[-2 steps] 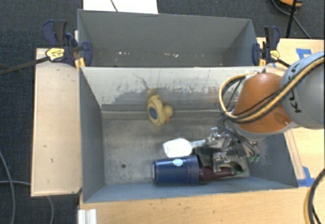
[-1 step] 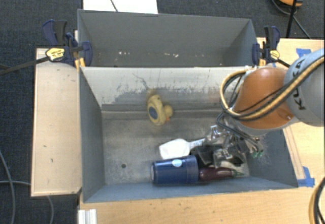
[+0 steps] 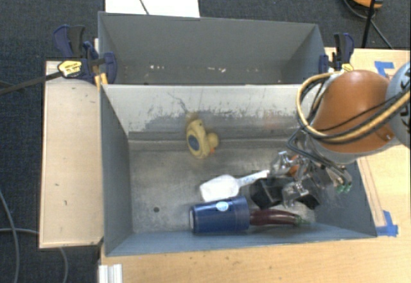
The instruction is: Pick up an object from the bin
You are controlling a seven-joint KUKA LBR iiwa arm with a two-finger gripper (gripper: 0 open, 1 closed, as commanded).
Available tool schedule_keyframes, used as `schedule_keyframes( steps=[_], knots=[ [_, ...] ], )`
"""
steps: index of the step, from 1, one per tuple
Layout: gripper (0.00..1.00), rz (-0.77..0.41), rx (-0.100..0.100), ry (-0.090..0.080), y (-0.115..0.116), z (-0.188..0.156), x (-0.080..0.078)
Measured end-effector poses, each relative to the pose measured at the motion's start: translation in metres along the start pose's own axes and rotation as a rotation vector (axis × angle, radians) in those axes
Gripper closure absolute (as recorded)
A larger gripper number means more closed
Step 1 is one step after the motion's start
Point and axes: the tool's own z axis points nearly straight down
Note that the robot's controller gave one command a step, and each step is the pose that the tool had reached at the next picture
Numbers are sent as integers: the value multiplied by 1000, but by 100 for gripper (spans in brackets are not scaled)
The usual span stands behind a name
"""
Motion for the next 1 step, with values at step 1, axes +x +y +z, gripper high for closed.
schedule_keyframes(
  steps=[1],
  knots=[
    [100,49,2,-4,-22,-130,-5]
  ],
)
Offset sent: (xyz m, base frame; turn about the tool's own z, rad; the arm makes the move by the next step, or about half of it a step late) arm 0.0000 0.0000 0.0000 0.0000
